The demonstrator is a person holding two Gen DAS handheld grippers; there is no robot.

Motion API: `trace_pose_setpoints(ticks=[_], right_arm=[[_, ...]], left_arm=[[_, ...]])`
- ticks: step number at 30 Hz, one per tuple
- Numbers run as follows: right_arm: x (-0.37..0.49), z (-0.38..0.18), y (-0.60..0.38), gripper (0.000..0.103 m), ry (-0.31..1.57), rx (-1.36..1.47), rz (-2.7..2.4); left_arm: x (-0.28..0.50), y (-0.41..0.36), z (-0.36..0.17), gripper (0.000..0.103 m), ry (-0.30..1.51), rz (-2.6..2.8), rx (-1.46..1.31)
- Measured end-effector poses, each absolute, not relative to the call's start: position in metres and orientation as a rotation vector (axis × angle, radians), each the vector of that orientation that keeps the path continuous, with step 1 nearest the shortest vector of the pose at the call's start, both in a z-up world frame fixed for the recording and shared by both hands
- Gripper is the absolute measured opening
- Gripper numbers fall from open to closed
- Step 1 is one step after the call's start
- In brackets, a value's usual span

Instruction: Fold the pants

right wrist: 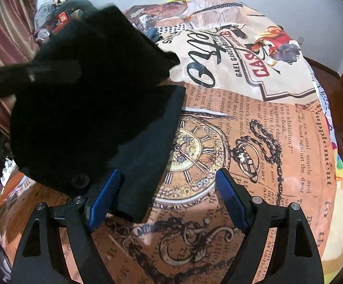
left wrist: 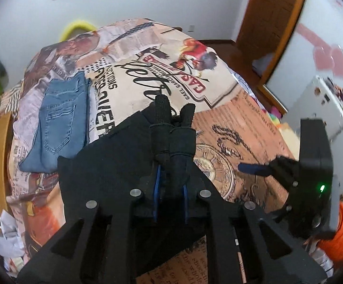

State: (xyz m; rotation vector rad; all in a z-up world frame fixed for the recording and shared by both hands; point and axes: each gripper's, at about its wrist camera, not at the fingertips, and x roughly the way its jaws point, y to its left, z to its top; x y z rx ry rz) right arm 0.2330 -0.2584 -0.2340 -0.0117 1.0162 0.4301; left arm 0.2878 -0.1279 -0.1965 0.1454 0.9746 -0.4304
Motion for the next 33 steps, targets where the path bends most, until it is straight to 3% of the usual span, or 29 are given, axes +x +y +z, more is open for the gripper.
trace_pose_setpoints(ticks=[2, 5, 7, 10, 22, 29, 33], right_arm=[[0.23, -0.232, -0.261, 0.08, 1.01, -0.002, 0.43], [0.227, -0.23, -0.264, 0.08, 1.0, 0.011, 0.43], [0.225, -0.229, -0.266, 0.08, 0.996, 0.018, 0.426], [0.223, -0.229, -0.269, 0.08, 0.994, 0.019, 0.415], [0.211, -0.231, -0.279, 0.08, 1.015, 0.057, 0.383], [0.203, -0.234, -0.278, 0.08, 1.042, 0.074, 0.383], [0.211, -0.241, -0.276, 0.08, 1.075, 0.08, 0.395]], left_arm=[[0.284, -0.131, -0.198, 0.019, 0.98, -0.45, 0.161], [0.279, -0.131, -0.196, 0.049, 1.002, -0.498, 0.14], [0.274, -0.127, -0.188, 0.083, 0.973, -0.492, 0.139], [0.272, -0.119, -0.173, 0.096, 0.909, -0.417, 0.188], [0.356, -0.025, -0.186, 0.098, 0.909, -0.051, 0.27], [0.42, -0.009, -0.249, 0.098, 1.053, 0.006, 0.285], [0.444, -0.02, -0.301, 0.098, 1.234, -0.059, 0.317]])
